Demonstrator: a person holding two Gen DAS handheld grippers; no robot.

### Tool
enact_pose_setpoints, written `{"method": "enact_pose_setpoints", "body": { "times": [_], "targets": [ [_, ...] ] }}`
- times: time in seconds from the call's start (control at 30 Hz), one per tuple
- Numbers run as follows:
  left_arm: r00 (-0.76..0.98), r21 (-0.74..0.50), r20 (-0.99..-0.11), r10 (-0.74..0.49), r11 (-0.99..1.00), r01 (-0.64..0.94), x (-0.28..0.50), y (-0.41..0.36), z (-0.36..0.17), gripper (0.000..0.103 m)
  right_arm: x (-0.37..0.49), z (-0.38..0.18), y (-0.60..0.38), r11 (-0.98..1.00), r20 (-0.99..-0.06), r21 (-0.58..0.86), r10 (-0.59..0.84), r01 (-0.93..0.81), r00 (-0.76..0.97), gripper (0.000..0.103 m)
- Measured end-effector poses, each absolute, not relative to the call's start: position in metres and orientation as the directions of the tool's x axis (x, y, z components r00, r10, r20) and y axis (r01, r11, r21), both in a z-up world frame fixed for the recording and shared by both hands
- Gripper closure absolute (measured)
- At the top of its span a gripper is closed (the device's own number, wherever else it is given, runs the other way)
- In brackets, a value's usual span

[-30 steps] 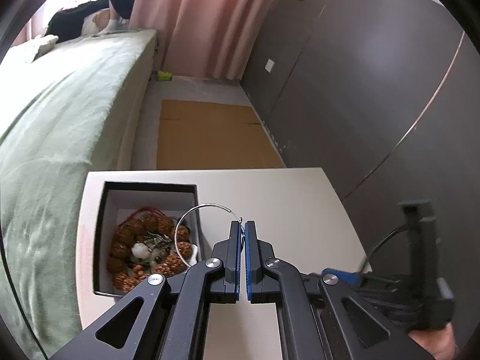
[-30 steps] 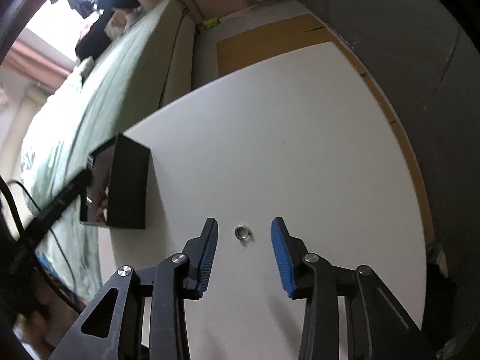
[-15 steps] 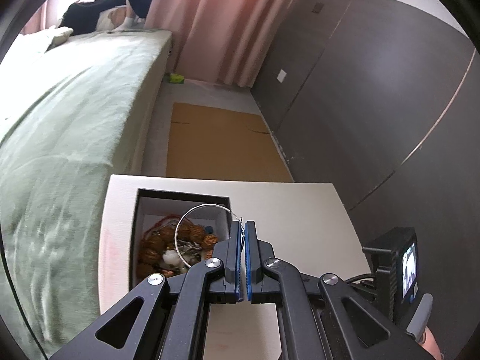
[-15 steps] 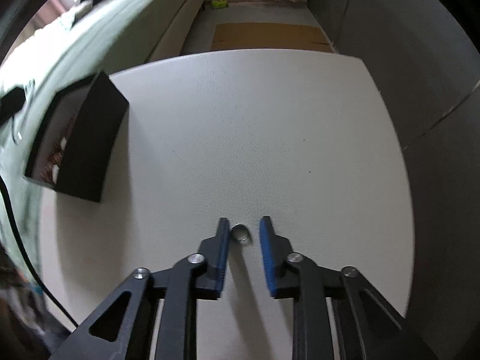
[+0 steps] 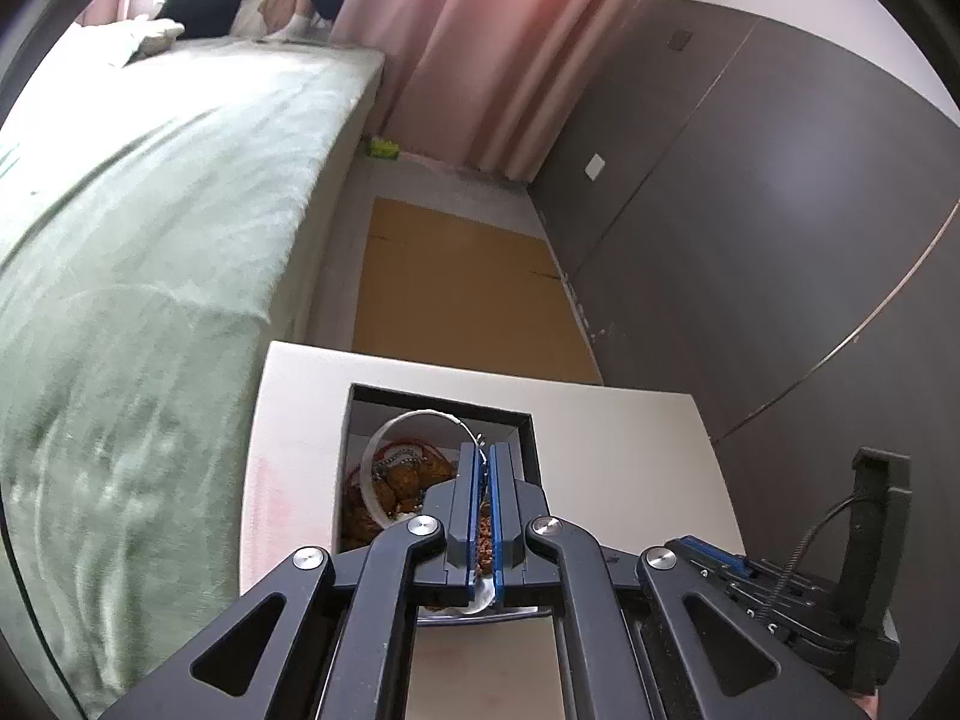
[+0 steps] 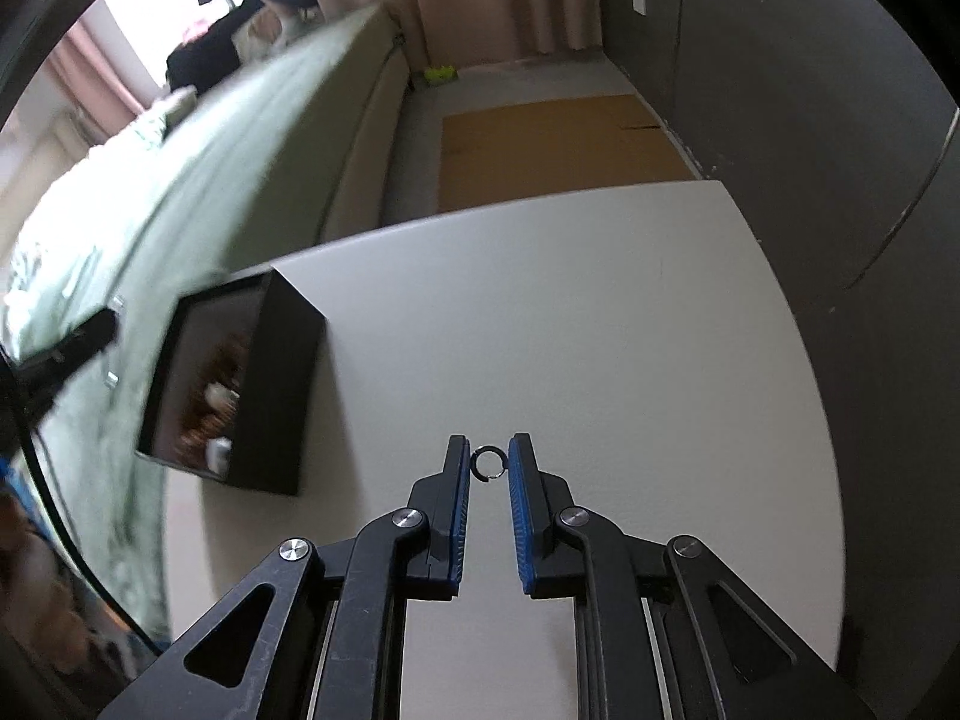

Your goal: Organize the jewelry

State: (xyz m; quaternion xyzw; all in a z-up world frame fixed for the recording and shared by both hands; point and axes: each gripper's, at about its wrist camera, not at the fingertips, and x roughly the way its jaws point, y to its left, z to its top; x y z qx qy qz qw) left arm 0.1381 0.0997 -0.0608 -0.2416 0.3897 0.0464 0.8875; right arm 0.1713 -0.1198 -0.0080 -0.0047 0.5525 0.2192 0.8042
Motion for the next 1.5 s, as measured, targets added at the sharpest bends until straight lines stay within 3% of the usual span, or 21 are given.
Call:
{"method": "enact_pose_setpoints", "body": {
  "times": [0.2, 0.27, 0.33, 0.37, 0.9, 0.97, 1.07, 1.5],
  "targets": [
    [0.666, -0.432, -0.731, -0.146, 0.855, -0.286, 0.139, 0.108, -0.067, 0.094, 0.167, -0.004, -0.099, 0.882, -0.86, 0.313, 0.421, -0.352, 0.289, 0.088],
    [0.68, -0.447, -0.719, -0.14, 0.843, -0.299, 0.133, 0.115, -0.063, 0.079, 0.164, -0.002, -0.094, 0.868, -0.843, 0.349, 0.456, -0.353, 0.287, 0.088],
    [0.7, -0.459, -0.703, -0.126, 0.832, -0.311, 0.127, 0.121, -0.059, 0.053, 0.161, 0.0, -0.088, 0.851, -0.821, 0.386, 0.493, -0.357, 0.288, 0.088],
    [0.714, -0.463, -0.69, -0.114, 0.829, -0.314, 0.122, 0.124, -0.055, 0.05, 0.159, 0.001, -0.086, 0.841, -0.81, 0.402, 0.511, -0.361, 0.289, 0.088],
    [0.757, -0.504, -0.651, -0.059, 0.779, -0.373, 0.098, 0.168, -0.039, 0.049, 0.147, 0.008, -0.029, 0.639, -0.61, 0.623, 0.758, -0.45, 0.231, 0.088],
    [0.756, -0.503, -0.652, -0.059, 0.78, -0.373, 0.097, 0.169, -0.039, 0.049, 0.149, 0.006, -0.023, 0.64, -0.611, 0.624, 0.757, -0.449, 0.23, 0.086],
    [0.754, -0.497, -0.654, -0.058, 0.784, -0.371, 0.097, 0.169, -0.039, 0.049, 0.153, -0.001, -0.021, 0.661, -0.633, 0.623, 0.74, -0.419, 0.226, 0.069],
    [0.744, -0.454, -0.666, -0.057, 0.822, -0.344, 0.1, 0.147, -0.039, 0.049, 0.149, 0.016, -0.054, 0.727, -0.669, 0.554, 0.679, -0.406, 0.303, 0.068]
  ]
}}
